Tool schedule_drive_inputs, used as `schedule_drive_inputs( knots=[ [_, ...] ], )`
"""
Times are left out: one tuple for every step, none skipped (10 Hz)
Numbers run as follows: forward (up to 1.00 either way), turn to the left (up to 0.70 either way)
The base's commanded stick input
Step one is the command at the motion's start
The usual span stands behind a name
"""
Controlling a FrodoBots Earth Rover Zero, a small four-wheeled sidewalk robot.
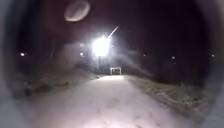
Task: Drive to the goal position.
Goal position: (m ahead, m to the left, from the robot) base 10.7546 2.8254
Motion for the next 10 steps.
schedule_drive_inputs(
  knots=[
    [0.7,0.09],
    [0.7,0.14],
    [0.7,0.14],
    [0.7,0.14],
    [0.7,0.01],
    [0.7,0.0],
    [0.7,0.0],
    [0.7,0.0],
    [0.7,0.0],
    [0.7,0.0]
  ],
)
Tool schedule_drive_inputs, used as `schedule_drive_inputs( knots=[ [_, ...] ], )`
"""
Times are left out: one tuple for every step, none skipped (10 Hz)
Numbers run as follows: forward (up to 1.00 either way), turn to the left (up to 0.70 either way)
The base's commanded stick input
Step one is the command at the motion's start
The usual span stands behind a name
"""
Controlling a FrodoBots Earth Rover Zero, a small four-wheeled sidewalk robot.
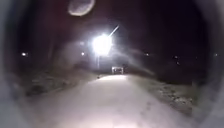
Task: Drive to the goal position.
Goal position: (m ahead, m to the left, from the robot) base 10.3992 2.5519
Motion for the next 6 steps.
schedule_drive_inputs(
  knots=[
    [0.7,0.0],
    [0.7,0.0],
    [0.7,0.0],
    [0.7,0.0],
    [0.7,0.0],
    [0.7,0.0]
  ],
)
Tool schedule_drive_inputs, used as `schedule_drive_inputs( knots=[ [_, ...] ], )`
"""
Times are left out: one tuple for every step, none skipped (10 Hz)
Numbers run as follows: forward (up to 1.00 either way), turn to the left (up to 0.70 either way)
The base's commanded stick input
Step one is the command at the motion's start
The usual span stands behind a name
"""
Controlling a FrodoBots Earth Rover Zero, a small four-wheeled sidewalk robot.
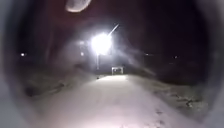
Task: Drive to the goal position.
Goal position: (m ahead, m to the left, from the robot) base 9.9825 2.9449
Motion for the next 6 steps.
schedule_drive_inputs(
  knots=[
    [0.7,0.0],
    [0.7,0.0],
    [0.7,0.0],
    [0.7,0.0],
    [0.7,0.0],
    [0.7,0.0]
  ],
)
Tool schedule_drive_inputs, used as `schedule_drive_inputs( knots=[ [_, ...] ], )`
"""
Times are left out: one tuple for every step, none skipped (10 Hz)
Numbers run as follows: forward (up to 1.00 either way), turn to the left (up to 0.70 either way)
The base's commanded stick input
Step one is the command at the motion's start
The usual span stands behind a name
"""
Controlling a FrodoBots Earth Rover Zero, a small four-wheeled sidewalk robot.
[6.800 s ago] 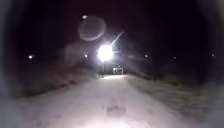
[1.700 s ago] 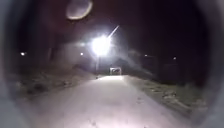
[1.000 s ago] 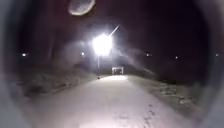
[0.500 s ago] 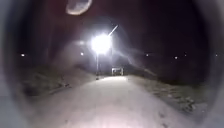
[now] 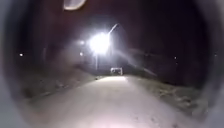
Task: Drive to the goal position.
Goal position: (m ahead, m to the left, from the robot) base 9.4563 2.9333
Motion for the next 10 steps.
schedule_drive_inputs(
  knots=[
    [0.7,0.0],
    [0.7,0.0],
    [0.7,0.0],
    [0.7,0.0],
    [0.7,0.0],
    [0.7,0.0],
    [0.7,0.0],
    [0.7,0.0],
    [0.7,0.0],
    [0.7,0.12]
  ],
)
